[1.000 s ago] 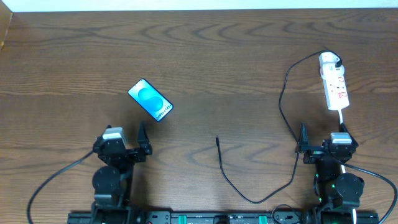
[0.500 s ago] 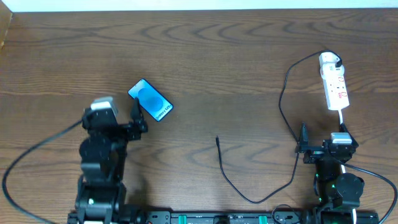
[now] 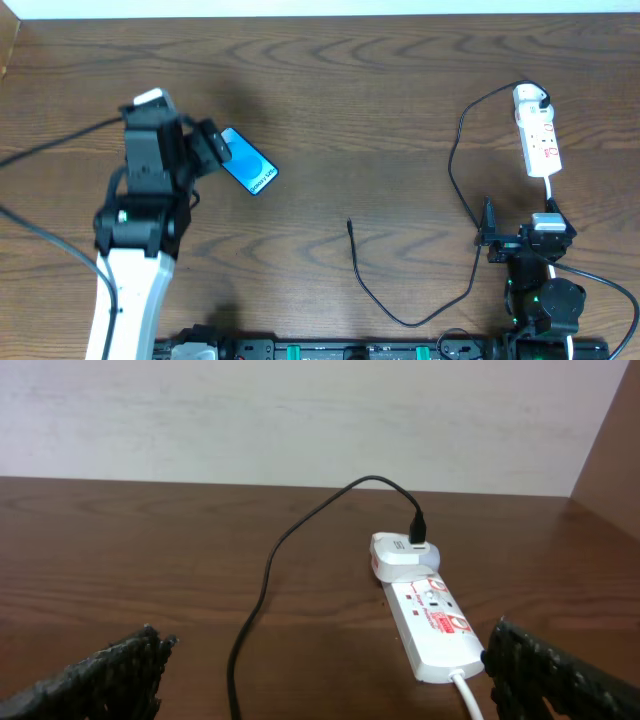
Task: Plug charger to phone and switch on socket
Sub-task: 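Reach the left gripper forward over the Galaxy S25+ phone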
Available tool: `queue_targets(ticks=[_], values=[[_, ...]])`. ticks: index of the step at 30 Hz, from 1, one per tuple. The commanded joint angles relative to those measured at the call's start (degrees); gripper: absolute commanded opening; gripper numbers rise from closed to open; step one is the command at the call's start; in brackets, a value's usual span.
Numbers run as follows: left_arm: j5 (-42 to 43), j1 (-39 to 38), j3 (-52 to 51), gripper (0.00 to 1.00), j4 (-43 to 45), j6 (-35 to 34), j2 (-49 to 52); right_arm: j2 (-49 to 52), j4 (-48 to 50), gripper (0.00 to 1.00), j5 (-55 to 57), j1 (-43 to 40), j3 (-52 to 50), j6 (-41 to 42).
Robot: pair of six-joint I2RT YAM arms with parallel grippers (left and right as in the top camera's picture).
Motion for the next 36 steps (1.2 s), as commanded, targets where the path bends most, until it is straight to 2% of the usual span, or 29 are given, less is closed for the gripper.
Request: queue_targets(ticks=[1, 10, 12, 14, 16, 23, 28, 36], values=[[1.77, 0.13, 2.67, 0.91, -1.16, -1.20, 3.30, -0.46, -0.24, 0.99, 0.24, 0.26, -0.09, 0.09], [7.19, 0.13, 2.49, 0.90, -3.69, -1.86, 5.57, -0.46, -0.24, 0.99, 0.24, 0.26, -0.09, 0.09], [7.06, 0.20, 2.54, 0.91, -4.39, -5.27, 5.75, -0.46, -0.24, 0.99, 0.24, 0.26, -0.09, 0.07], [4.33, 0.20, 3.08, 0.91, -6.56, -11.54, 6.32, -0.46, -0.24, 0.99, 0.24, 0.26, -0.09, 0.09], [3.30, 0.20, 4.61, 0.91, -8.48, -13.03, 7.82, -0.46, -0.24, 0.99, 0.24, 0.26, -0.09, 0.07], [3.23, 0.17, 20.00, 0.91, -20.90, -12.74, 20.11, -0.46, -0.24, 0.99, 0.24, 0.26, -0.09, 0.09], [3.10, 0.17, 29.97, 0.91, -27.58, -15.43, 29.55, -0.46, -0.24, 0.99, 0.24, 0.26, -0.09, 0.09], [4.20, 0.17, 32.17, 0.91, -29.16, -19.45, 39.30, -0.46, -0.24, 0.99, 0.24, 0.26, -0.09, 0.07]])
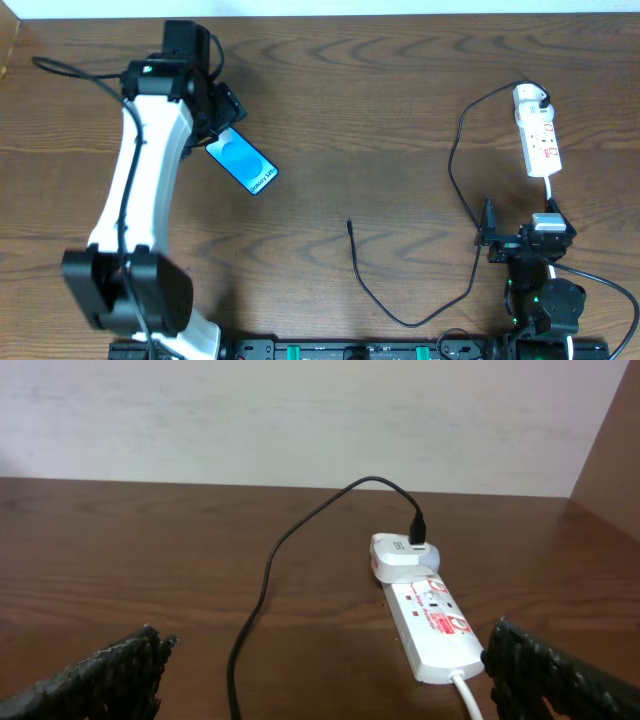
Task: Plug charger to phone and switch on socket
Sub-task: 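Reach the left gripper forward over the Galaxy S25+ phone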
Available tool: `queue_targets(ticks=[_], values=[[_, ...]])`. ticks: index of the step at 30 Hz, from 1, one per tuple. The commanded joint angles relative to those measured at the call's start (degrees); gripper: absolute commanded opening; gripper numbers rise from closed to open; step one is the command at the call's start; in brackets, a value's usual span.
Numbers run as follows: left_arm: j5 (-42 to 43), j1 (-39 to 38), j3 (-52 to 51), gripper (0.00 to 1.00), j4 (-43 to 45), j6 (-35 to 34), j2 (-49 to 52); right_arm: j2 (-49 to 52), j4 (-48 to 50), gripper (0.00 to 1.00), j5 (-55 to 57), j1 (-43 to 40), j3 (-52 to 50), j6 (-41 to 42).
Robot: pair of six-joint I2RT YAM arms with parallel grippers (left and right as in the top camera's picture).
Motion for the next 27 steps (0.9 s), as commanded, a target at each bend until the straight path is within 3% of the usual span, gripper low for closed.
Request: queue_targets(ticks=[1, 6, 7, 8, 9, 10, 11, 12, 13, 21, 27], values=[[0.28, 0.17, 1.05, 0.91, -0.48, -3.23, 3.39, -0.35, -0.24, 0.99, 0.22, 0.26, -0.09, 0.07], [0.50, 0.17, 0.98, 0.91, -0.48, -5.07, 6.64, -0.35, -0.24, 0.99, 0.22, 0.26, -0.09, 0.07], [0.83, 0.17, 0.98, 0.76, -0.44, -5.07, 7.15, -0.35, -0.24, 0.99, 0.24, 0.26, -0.09, 0.09], [0.79, 0.13, 0.98, 0.43, -0.48, -5.05, 7.54, -0.35, -0.24, 0.99, 0.22, 0.26, -0.09, 0.09], [0.81, 0.13, 0.94, 0.33, -0.48, -5.07, 7.93, -0.35, -0.24, 0.99, 0.22, 0.26, -0.09, 0.07], [0.87, 0.13, 0.94, 0.33, -0.46, -5.07, 8.28, -0.35, -0.24, 0.99, 0.24, 0.26, -0.09, 0.09], [0.96, 0.13, 0.94, 0.54, -0.46, -5.11, 8.57, -0.35, -0.24, 0.99, 0.22, 0.26, -0.09, 0.09], [0.96, 0.13, 0.94, 0.87, -0.46, -5.49, 8.85, -0.35, -0.24, 0.99, 0.22, 0.26, -0.09, 0.09], [0.96, 0.13, 0.94, 0.99, -0.46, -6.05, 9.14, -0.35, -0.24, 0.99, 0.24, 0.26, -0.09, 0.09], [0.94, 0.13, 0.83, 1.00, 0.81, -12.48, 9.81, -0.35, -0.24, 0.99, 0.22, 0.26, -0.09, 0.09], [2.54, 0.13, -0.79, 1.00, 2.84, -13.46, 9.81, -0.35, -0.24, 0.99, 0.22, 0.26, -0.09, 0.09]])
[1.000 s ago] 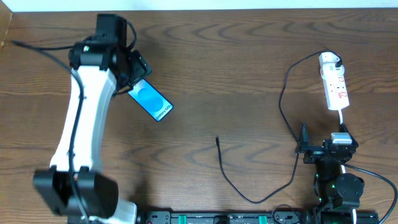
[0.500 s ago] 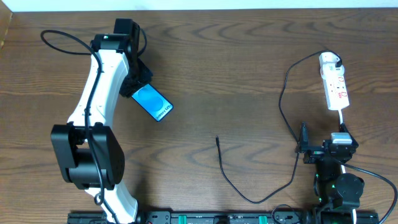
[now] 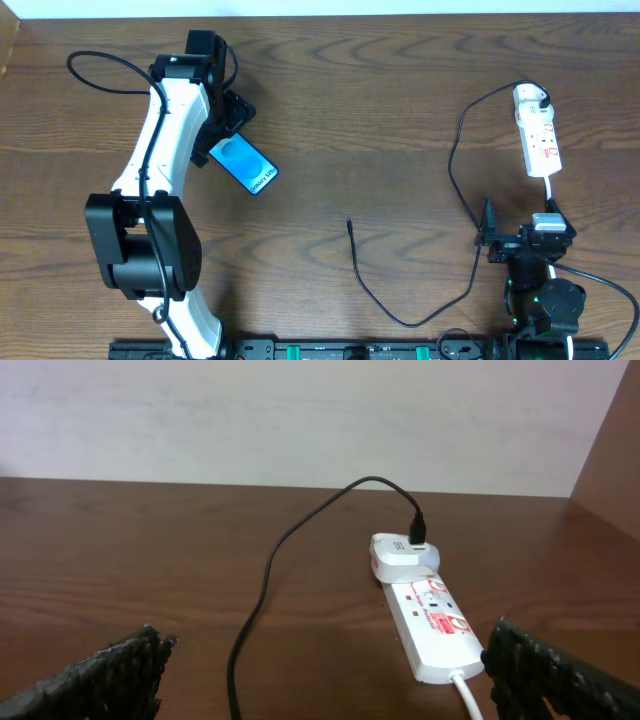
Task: Plug charger to phone and switch on socket
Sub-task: 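Reach the left gripper forward over the Galaxy S25+ phone, then lower the left gripper and close it on the phone's edges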
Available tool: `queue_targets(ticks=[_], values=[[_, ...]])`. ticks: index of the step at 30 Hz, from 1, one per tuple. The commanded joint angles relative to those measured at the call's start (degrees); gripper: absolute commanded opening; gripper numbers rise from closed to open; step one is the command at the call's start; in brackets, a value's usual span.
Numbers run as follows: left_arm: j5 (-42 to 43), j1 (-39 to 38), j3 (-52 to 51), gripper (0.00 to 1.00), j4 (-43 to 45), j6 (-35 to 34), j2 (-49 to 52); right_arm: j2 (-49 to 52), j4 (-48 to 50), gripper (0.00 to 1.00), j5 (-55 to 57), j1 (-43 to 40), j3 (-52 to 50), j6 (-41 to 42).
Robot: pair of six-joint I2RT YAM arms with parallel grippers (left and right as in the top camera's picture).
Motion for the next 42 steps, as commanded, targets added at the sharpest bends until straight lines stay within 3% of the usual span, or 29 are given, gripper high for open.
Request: queue_targets(ticks=[1, 42], values=[[2.38, 0.11, -1.33, 1.00, 1.38, -1.75, 0.98, -0.35, -0.24, 0.99, 0.22, 0.26, -0.09, 0.07], [-1.03, -2.71, -5.86, 1.00, 7.21, -0.81, 9.22, -0.35, -0.24, 0.99, 0.22, 0.26, -0.09, 0.09]])
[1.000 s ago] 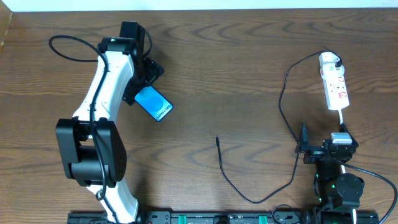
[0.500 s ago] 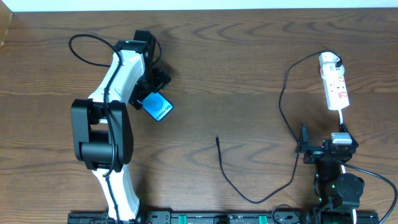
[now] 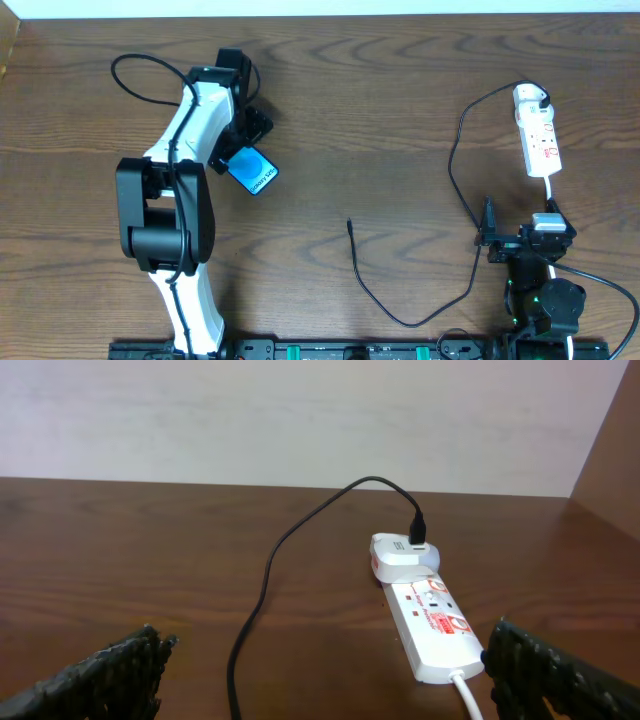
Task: Plug charger to phone and switch on socket
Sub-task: 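Lower the left gripper and close it on the phone's edges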
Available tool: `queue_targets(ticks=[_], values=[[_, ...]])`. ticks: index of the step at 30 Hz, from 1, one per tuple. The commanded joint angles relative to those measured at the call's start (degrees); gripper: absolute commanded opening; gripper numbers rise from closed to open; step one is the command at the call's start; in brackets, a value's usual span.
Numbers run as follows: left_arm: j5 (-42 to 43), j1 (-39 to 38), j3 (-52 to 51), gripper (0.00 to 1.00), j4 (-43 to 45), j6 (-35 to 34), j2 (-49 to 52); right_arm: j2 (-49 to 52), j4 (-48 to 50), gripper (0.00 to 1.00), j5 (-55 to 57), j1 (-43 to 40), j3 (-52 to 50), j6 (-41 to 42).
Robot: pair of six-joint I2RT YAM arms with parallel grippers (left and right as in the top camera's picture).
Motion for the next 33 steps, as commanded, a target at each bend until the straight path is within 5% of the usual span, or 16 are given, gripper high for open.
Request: queue_targets(ticks=[1, 33], values=[[-1.31, -0.02, -2.71, 1.00, 0.52, 0.74, 0.55, -0.35, -0.24, 0.99, 0.22, 0.26, -0.09, 0.07], [-0.66, 0.00, -7.85, 1.00, 8.72, 2.71, 0.57, -0.35, -0.24, 0.99, 0.22, 0.26, -0.09, 0.07]])
